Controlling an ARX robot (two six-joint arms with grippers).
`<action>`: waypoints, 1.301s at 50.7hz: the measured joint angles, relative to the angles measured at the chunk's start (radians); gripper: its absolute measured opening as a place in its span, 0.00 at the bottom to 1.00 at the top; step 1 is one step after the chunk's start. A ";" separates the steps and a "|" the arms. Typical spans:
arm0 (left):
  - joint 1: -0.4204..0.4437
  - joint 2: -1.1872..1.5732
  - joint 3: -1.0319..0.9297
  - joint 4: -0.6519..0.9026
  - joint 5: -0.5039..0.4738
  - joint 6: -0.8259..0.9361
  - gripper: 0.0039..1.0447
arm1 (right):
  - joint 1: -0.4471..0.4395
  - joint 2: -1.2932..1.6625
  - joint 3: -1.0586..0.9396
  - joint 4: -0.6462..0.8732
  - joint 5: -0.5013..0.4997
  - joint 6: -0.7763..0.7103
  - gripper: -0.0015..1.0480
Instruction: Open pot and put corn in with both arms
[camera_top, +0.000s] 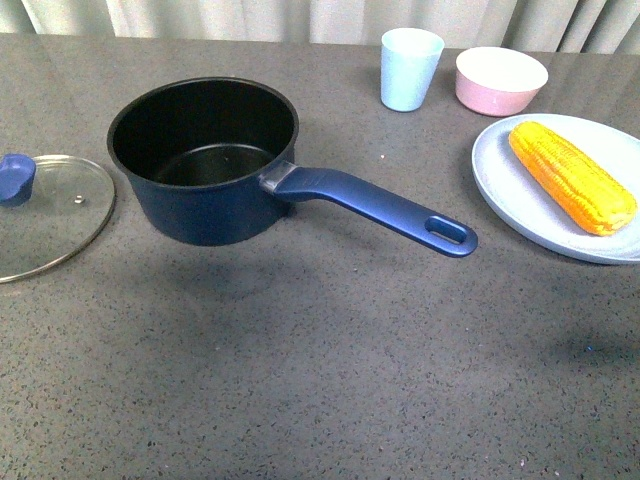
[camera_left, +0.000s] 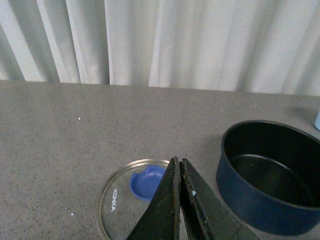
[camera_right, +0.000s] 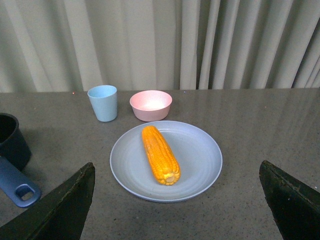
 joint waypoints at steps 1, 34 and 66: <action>0.000 -0.030 0.000 -0.031 0.000 0.000 0.01 | 0.000 0.000 0.000 0.000 0.000 0.000 0.91; 0.000 -0.639 -0.074 -0.532 0.000 0.001 0.01 | 0.000 0.000 0.000 0.000 0.000 0.000 0.91; 0.000 -0.951 -0.075 -0.830 0.000 0.001 0.01 | 0.000 0.000 0.000 0.000 0.000 0.000 0.91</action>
